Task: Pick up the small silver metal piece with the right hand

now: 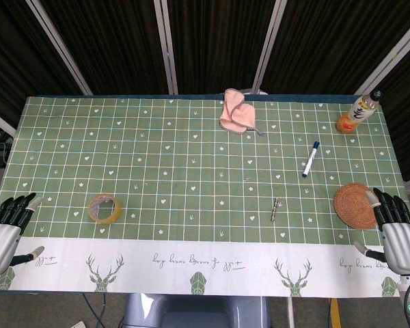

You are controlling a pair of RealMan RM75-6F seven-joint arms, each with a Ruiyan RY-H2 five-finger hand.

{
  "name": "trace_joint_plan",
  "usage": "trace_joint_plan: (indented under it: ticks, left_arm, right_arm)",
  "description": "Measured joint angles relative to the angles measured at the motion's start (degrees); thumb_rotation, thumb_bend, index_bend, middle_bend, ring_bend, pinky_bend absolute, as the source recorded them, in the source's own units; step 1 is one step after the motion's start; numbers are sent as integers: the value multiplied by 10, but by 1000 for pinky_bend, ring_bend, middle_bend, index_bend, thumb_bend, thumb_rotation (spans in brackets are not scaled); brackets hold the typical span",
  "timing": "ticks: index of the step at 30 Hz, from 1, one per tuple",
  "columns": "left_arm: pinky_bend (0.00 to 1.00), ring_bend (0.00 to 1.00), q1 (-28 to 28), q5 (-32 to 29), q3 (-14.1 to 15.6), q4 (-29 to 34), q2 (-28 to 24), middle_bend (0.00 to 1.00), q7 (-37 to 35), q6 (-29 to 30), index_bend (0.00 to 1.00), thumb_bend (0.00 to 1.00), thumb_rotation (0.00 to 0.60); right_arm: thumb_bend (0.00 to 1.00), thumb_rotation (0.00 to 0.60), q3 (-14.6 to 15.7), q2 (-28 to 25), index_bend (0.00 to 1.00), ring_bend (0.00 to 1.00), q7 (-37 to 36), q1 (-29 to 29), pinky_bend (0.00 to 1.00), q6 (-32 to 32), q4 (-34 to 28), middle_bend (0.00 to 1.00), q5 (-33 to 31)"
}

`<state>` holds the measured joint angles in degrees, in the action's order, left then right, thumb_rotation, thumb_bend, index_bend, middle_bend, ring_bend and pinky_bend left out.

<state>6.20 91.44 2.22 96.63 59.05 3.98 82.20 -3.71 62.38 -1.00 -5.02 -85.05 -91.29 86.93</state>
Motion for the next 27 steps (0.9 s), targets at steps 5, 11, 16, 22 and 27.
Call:
trace_joint_plan:
  ticks: [5, 11, 16, 22, 27]
  left_arm:
    - [0, 0, 0, -1, -1, 0, 0, 0, -1, 0, 0, 104, 600]
    - [0, 0, 0, 1, 0, 0, 1, 0, -1, 0, 0, 106, 600]
    - [0, 0, 1, 1, -1, -1, 1, 0, -5, 2, 0, 105, 600]
    - [0, 0, 2, -4, -4, -2, 0, 0, -9, -1, 0, 104, 600]
    - [0, 0, 3, -5, -4, -2, 1, 0, -7, -2, 0, 103, 600]
  right_arm:
    - [29, 600, 0, -1, 0, 0, 0, 0, 0, 3, -2, 0, -2]
    - [29, 600, 0, -2, 0, 0, 0, -1, 0, 6, -8, 0, -4]
    - [29, 600, 1, 0, 0, 0, 5, -3, 0, 10, -9, 0, -3]
    - [28, 600, 0, 7, 0, 0, 15, -12, 0, 26, -26, 0, -8]
    - [28, 600, -9, 10, 0, 0, 31, -24, 0, 42, -48, 0, -23]
